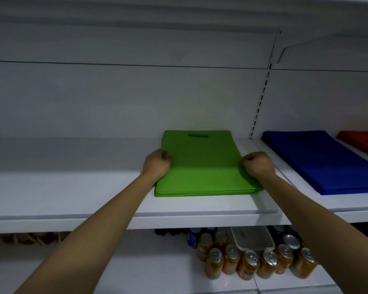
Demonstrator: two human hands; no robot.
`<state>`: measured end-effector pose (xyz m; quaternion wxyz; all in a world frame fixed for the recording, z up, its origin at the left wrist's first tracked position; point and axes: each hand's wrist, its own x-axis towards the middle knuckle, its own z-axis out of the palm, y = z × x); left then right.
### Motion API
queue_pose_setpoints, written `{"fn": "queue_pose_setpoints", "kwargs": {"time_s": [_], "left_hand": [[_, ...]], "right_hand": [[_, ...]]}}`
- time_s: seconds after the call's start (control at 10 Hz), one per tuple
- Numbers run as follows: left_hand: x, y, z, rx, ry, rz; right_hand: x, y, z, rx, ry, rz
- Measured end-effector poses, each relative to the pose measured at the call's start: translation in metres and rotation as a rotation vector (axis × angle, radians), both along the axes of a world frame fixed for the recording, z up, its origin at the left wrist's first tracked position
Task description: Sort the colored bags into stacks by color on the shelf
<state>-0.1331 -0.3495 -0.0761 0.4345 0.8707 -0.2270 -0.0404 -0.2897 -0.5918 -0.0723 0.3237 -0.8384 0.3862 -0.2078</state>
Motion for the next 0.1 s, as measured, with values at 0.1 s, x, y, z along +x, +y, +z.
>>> {"fn": "queue_pose_setpoints", "kwargs": {"time_s": [0.1], "left_hand": [[-0.0047, 0.0045, 0.0148, 0.075, -0.008, 0.010]], "right_hand": [[-0.0016, 0.0041, 0.0086, 0.033, 0.029, 0.005]]}}
